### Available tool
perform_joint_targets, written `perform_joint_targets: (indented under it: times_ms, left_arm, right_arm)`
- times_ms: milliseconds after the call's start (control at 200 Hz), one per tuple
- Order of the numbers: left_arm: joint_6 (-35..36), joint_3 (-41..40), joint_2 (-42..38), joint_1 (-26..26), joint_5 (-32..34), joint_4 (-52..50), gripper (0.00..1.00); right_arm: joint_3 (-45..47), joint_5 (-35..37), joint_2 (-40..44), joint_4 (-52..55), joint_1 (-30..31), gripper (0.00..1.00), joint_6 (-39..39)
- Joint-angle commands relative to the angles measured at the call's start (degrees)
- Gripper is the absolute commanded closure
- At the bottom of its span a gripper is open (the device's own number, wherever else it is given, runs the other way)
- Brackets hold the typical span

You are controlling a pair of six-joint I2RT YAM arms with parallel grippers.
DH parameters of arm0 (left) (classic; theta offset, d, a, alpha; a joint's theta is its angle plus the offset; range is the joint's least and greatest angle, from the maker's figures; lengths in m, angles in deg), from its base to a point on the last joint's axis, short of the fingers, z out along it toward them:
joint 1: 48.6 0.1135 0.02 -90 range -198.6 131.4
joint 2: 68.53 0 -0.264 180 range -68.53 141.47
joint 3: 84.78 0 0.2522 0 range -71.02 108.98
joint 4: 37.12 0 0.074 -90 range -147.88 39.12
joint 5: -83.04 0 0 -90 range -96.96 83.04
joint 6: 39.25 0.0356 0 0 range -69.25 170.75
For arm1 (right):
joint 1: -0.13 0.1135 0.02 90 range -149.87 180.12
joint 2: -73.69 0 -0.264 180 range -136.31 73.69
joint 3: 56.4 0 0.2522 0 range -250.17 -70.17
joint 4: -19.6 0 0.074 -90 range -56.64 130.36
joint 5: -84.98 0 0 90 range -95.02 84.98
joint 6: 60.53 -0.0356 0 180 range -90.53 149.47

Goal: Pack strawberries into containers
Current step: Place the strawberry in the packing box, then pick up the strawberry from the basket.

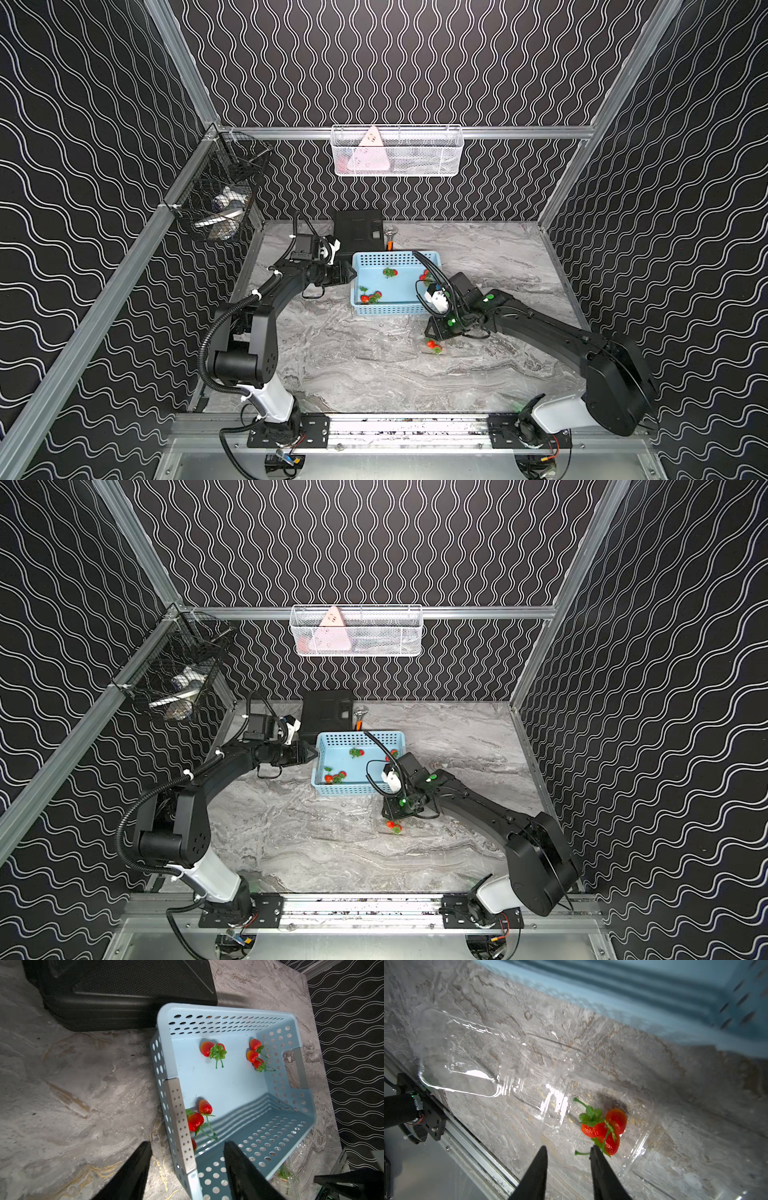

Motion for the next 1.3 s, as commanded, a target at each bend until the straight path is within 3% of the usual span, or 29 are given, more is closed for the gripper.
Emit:
perform_joint_targets:
  times_ms: [0,230,400,561,926,1291]
  left_arm:
    - [0.58,0.33,-0.47,0.0,-0.21,-0.64,0.39]
    - [0.58,0.13,-0.43,0.0,-0.01,-0.55,0.39]
    - [0.58,0.18,0.14,0.0,-0.13,-0.55,0.39]
    - [0.42,0.22,0.39,0.0,-0.3,-0.46,0.39]
    - [0.41,0.39,0.76,0.0,-0.61,-0.46,0.39]
    - [0.67,0.53,0.76,0.0,-0.34,-0.72,0.39]
  right_arm:
    - [-5.32,4.27,-0.84,1.85,-0.13,0.59,4.3]
    - [-24.69,6.43,-19.55,0.48,-2.9,0.58,9.78]
    - [-40.24,3.8,-35.63,0.46,-4.44,0.58,7.78]
    - [-50.15,1.49,-45.27,-0.36,-4.5,0.58,5.29]
    - [-55.48,1.54,-53.28,-4.11,-3.75,0.6,7.81]
    - [-61.38,4.74,-57.53,-0.9,-3.0,0.73,9.86]
